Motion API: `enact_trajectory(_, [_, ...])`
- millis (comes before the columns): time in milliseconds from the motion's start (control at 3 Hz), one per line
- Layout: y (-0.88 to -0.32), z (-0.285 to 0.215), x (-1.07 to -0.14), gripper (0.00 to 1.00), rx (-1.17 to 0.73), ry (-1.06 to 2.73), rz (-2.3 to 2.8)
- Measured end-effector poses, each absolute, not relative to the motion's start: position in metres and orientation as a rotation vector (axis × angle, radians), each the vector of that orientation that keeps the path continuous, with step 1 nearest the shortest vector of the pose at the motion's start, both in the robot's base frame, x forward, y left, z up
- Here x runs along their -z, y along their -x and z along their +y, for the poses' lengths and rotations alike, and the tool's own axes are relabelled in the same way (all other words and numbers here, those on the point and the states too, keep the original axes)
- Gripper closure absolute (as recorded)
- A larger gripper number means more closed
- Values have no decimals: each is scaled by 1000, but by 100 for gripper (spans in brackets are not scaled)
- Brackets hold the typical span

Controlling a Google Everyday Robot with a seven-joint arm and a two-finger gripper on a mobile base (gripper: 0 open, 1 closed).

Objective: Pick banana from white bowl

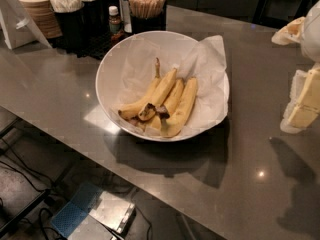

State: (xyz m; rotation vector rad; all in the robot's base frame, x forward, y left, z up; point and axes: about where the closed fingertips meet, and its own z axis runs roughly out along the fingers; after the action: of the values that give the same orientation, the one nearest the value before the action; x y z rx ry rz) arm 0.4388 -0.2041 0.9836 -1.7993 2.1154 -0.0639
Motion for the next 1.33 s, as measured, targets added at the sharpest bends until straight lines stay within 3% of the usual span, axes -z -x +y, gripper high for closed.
enact_trajectory(667, [-420,-204,-1000,0,-131,1740,1893])
enact_trajectory(1333, [-400,-162,-1075,0,-528,1613,1637])
